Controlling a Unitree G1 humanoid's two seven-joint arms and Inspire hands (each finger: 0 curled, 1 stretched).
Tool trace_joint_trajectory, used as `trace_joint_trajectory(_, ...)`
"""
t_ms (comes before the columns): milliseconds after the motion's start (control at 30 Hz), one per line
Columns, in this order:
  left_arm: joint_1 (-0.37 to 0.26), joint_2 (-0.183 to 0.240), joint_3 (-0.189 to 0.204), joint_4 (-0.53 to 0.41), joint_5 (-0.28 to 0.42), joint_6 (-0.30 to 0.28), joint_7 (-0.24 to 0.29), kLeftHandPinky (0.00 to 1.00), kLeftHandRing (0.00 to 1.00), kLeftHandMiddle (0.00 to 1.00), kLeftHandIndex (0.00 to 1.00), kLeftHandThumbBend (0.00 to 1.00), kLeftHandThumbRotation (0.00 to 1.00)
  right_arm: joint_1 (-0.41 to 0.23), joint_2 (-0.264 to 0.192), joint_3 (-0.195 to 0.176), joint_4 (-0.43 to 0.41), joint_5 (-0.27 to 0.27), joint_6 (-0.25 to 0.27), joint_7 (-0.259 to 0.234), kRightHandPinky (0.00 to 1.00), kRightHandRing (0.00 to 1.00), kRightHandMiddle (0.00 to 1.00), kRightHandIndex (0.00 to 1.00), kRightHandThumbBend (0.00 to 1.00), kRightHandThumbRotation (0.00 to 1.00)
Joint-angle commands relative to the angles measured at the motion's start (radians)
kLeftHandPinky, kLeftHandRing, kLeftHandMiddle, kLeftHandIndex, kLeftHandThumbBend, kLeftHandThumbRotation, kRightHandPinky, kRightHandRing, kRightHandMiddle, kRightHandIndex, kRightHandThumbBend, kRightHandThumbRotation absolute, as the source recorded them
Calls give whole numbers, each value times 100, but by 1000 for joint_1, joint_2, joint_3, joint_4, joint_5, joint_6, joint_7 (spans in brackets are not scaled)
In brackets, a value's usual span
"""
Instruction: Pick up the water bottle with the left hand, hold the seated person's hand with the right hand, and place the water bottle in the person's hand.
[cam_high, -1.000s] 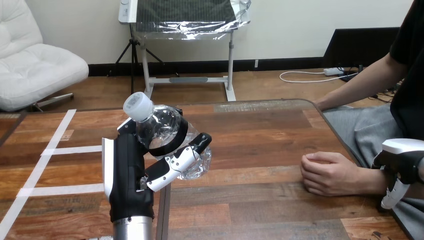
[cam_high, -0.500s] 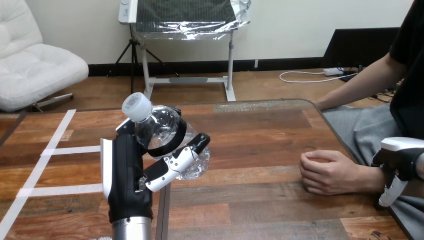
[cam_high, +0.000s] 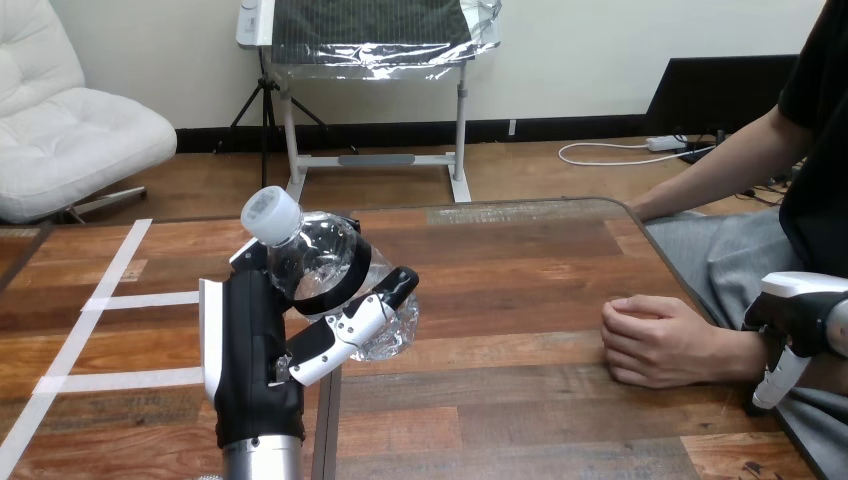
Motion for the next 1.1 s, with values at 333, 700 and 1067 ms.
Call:
trace_joint_trajectory(333,-22,-43,6,-81,-4,-19,1,39,42,46,50,61,0,12,82,22,36,40,-16,0,52,61,68,65,70,0)
trace_joint_trajectory(700,-24,-42,6,-80,-4,-20,0,39,42,47,50,60,0,16,92,4,55,80,-26,-15,51,58,68,90,70,0)
trace_joint_trajectory(1067,-25,-44,7,-83,-2,-14,3,39,42,46,50,61,0,34,87,11,37,81,-36,-58,47,55,65,84,70,0)
